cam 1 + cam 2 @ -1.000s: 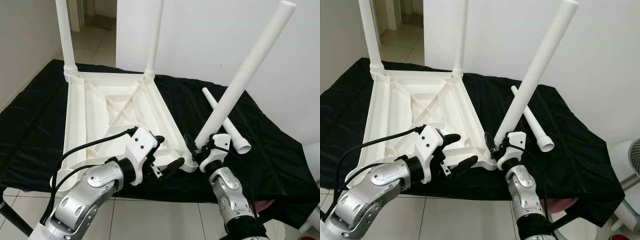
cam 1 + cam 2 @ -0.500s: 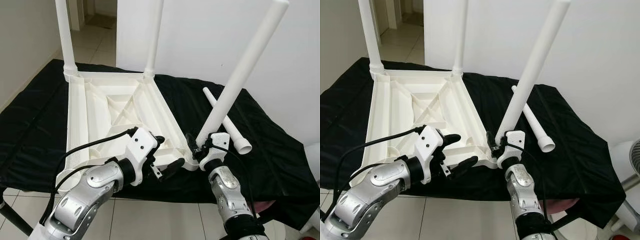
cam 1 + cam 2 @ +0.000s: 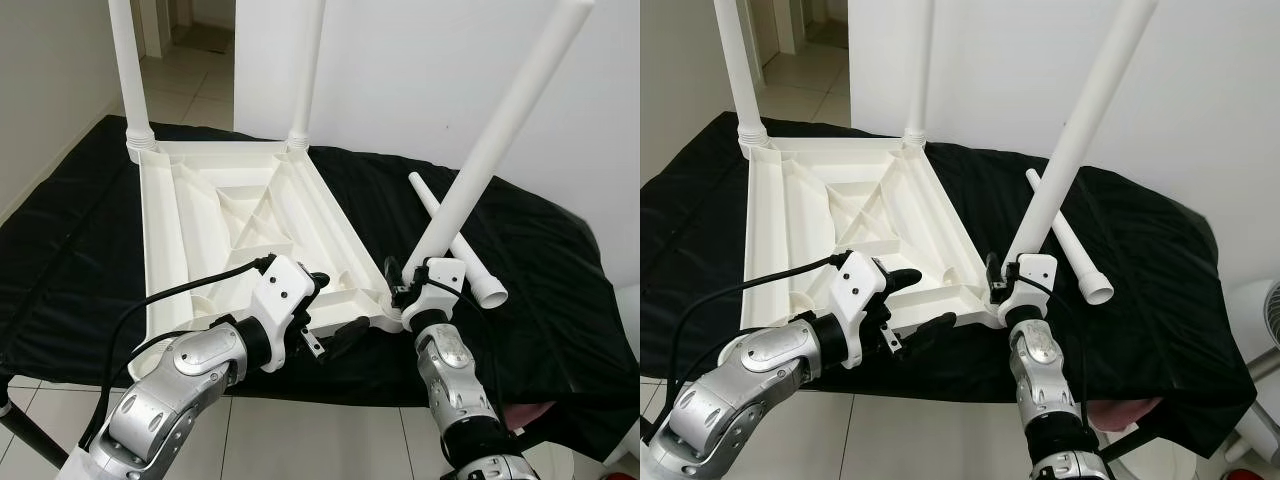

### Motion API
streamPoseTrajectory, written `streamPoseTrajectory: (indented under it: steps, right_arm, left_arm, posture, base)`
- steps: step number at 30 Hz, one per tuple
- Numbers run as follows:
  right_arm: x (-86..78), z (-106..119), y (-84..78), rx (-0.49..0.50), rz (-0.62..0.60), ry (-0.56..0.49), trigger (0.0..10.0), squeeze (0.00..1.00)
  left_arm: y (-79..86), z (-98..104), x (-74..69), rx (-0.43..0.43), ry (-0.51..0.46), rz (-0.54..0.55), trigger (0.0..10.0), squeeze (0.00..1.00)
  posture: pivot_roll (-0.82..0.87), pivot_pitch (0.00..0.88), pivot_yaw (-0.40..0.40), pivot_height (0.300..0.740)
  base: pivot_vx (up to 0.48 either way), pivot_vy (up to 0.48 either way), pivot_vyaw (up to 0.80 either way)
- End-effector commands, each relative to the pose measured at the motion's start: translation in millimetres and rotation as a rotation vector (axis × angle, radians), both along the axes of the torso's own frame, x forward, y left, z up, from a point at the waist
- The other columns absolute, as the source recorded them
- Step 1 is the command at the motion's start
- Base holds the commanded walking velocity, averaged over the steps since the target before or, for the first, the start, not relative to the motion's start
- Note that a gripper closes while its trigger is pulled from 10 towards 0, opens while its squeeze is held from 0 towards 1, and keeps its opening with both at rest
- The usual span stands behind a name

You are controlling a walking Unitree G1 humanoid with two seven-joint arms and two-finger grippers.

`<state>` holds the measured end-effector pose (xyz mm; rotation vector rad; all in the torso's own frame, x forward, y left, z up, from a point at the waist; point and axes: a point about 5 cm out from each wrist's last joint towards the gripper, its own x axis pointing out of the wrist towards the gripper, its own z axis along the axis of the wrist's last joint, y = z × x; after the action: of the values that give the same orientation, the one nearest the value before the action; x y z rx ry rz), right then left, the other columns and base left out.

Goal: Building children table

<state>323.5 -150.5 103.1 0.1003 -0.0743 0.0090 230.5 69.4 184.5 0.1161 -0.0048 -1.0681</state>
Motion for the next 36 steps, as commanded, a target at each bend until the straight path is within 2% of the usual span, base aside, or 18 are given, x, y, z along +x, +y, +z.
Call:
streamPoseTrajectory:
  steps: [1,6,8,19,22,27,32,36]
  right_arm:
    - [-9.1,-28.8,-24.0,-0.04,-0.119,0.144,10.0,0.0]
    - [-8.1,-28.3,-28.2,-0.04,-0.16,0.144,10.0,0.0]
    - [-7.8,-28.6,-37.7,-0.063,-0.242,0.155,10.0,0.0]
    - [-12.2,-32.2,-63.3,-0.108,-0.453,0.193,10.0,0.0]
    - [-17.7,-36.3,-75.8,-0.119,-0.551,0.222,10.0,0.0]
    - [-19.4,-39.9,-76.1,-0.112,-0.563,0.236,10.0,0.0]
    - [-20.2,-46.4,-69.5,-0.046,-0.533,0.261,10.0,0.0]
    - [-19.3,-48.3,-65.8,-0.029,-0.512,0.27,10.0,0.0]
  left_arm:
    - [-3.6,2.8,-5.8,-0.006,-0.005,-0.042,10.0,0.0]
    - [-4.0,2.8,-6.3,-0.007,-0.002,-0.045,10.0,0.0]
    - [-4.4,2.8,-6.3,-0.008,-0.001,-0.047,10.0,0.0]
    - [-5.5,2.7,-6.5,-0.011,0.001,-0.052,10.0,0.0]
    - [-6.3,2.9,-6.8,-0.013,0.002,-0.056,10.0,0.0]
    - [-6.6,3.0,-6.7,-0.014,0.003,-0.058,10.0,0.0]
    - [-6.4,3.2,-6.6,-0.013,0.001,-0.058,10.0,0.0]
    - [-5.9,3.4,-6.3,-0.012,0.001,-0.058,10.0,0.0]
  posture:
    - [0.07,0.0,-0.129,0.74]
    - [0.07,0.0,-0.13,0.74]
    - [0.07,0.0,-0.13,0.74]
    - [0.07,0.0,-0.131,0.74]
    - [0.07,0.0,-0.131,0.74]
    - [0.07,0.0,-0.131,0.74]
    - [0.07,0.0,-0.131,0.74]
    - [0.07,0.0,-0.128,0.74]
  base:
    - [0.0,0.0,0.0]
    - [0.0,0.0,0.0]
    - [0.0,0.0,0.0]
    - [0.0,0.0,0.0]
    - [0.0,0.0,0.0]
    - [0.0,0.0,0.0]
    - [0.0,0.0,0.0]
    - [0.0,0.0,0.0]
